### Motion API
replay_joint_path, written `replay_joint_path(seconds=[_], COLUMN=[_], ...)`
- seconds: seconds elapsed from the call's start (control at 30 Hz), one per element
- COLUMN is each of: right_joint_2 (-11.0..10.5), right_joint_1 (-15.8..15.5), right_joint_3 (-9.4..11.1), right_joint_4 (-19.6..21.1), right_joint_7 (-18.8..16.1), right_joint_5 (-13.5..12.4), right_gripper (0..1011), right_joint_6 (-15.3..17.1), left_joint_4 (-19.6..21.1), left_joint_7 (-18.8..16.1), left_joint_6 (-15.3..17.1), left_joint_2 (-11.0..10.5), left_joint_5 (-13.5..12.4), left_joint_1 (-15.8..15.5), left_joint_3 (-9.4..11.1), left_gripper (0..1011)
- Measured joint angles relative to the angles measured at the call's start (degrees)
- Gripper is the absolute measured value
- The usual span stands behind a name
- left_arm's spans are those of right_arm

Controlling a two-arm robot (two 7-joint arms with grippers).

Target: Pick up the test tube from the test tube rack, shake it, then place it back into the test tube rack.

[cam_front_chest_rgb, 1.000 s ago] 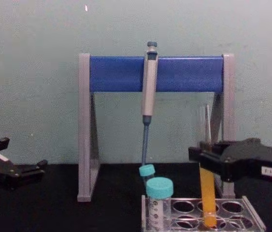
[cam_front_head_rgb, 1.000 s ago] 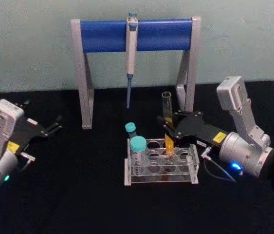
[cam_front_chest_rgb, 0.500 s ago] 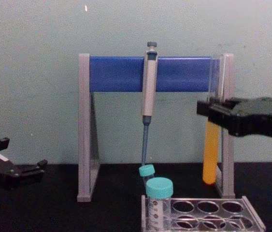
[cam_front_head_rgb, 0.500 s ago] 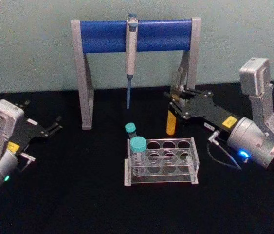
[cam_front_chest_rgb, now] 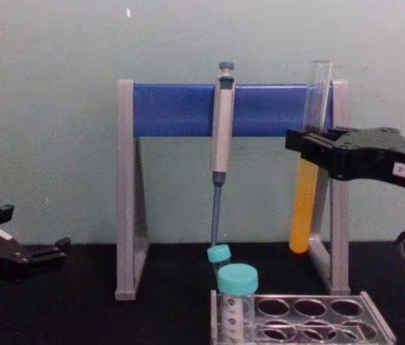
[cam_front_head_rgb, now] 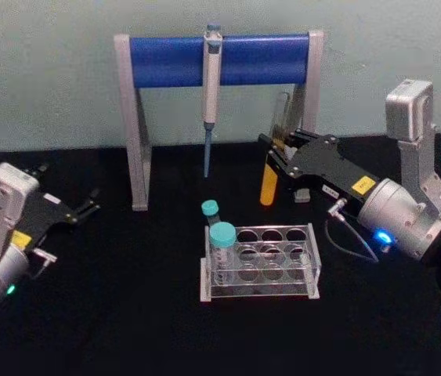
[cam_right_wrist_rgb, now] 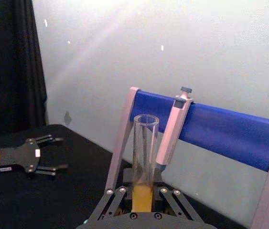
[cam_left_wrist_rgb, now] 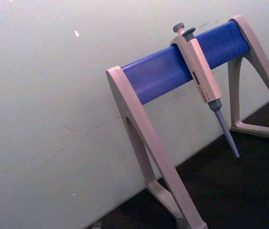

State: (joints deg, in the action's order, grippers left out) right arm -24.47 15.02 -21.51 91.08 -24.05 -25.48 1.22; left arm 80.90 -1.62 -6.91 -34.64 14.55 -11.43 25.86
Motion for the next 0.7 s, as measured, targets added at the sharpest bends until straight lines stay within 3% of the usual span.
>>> replay_joint_path(seconds=[0.4,0.7], right_joint_2=[0.8,-1.2], right_joint_1=[1.0,-1.3], right_joint_3=[0.3,1.9], right_joint_4=[-1.4,1.1], right_joint_7=[0.8,1.9], right_joint_5=[1.3,2.3], right_gripper=[226,227], right_joint_6=[0.2,2.0], left_joint_4=[0.0,0.0], left_joint_7=[0.0,0.0], left_joint_6=[0.0,0.0], left_joint_2=[0.0,0.0], left_joint_5=[0.0,0.0], left_joint_1=[0.0,0.0], left_joint_3=[0.0,0.0], left_gripper=[1001,1001])
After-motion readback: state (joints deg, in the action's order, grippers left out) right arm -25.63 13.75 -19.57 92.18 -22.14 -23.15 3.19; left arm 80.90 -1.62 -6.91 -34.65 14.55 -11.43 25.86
